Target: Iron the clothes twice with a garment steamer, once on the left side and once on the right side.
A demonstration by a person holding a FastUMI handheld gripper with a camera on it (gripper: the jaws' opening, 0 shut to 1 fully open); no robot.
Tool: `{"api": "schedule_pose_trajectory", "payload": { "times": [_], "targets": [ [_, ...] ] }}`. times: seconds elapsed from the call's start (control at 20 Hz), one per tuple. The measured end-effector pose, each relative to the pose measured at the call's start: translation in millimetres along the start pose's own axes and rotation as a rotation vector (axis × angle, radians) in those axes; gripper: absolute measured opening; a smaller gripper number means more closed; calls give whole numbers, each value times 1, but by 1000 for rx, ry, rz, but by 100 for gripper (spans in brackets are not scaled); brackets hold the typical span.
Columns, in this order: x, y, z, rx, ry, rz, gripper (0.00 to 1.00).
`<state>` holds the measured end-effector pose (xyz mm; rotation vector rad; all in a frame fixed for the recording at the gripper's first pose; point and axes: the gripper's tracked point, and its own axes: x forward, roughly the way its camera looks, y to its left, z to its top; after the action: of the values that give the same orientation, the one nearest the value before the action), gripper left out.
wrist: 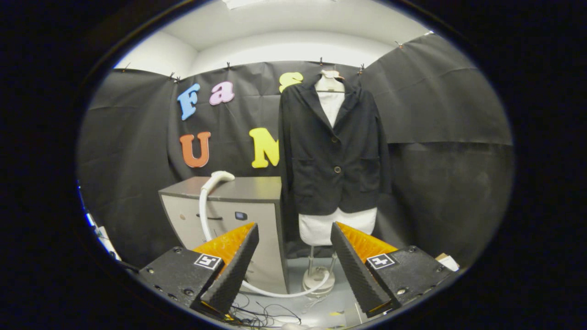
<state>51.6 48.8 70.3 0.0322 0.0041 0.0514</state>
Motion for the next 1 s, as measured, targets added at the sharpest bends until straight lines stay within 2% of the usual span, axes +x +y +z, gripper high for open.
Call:
{"api": "schedule_pose_trajectory", "payload": {
  "times": [0.2, 0.55, 0.7, 1.0],
  "targets": [
    [53, 48, 44, -24, -25, 76, 100],
    [163, 157, 85, -15, 54, 212, 100],
    [215, 206, 85, -16, 112, 258, 100],
    [309, 278, 67, -35, 243, 289, 98]
  ]
}}
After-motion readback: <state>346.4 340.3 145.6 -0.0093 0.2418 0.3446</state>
